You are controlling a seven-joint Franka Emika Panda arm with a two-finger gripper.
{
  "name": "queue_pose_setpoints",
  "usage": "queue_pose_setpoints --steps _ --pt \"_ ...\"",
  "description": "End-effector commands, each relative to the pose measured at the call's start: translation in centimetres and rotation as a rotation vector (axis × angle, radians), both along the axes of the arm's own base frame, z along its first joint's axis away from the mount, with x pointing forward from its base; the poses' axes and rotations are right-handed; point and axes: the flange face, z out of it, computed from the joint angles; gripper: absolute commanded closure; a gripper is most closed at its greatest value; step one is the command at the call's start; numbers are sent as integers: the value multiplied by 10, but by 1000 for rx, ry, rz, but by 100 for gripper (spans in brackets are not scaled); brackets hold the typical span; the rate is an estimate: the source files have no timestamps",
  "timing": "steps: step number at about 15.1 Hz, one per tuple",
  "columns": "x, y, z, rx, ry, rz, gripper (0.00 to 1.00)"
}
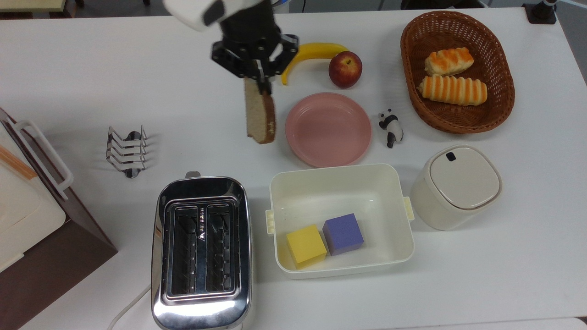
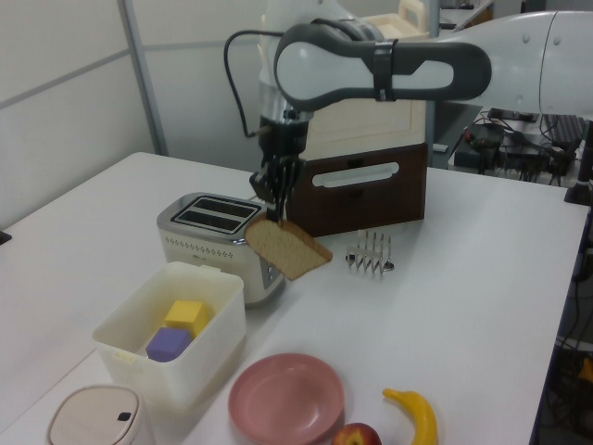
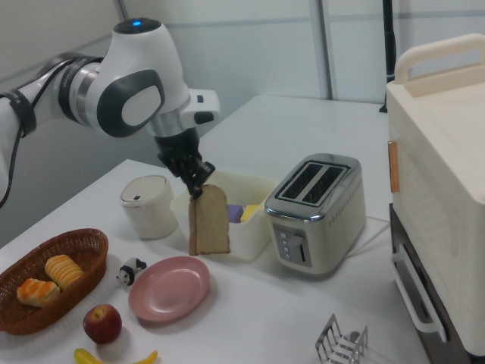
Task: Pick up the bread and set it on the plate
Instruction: 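Carry the bread slice over the pink plate and lower it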
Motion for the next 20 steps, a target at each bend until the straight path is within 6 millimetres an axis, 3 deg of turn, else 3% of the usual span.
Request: queue_pose_setpoints --steps 1,9,13,15,16,18,20 --pt "-11 34 -24 -1 63 72 98" --pt "-1 88 -95 -24 173 150 97" --pt "-5 116 -118 -36 211 191 93" --pt "-7 120 -125 -46 223 202 89" --pt "-9 133 -135 -55 236 222 83" --pt "-11 140 -139 -69 242 235 69" --pt "-16 151 -146 -75 258 252 37"
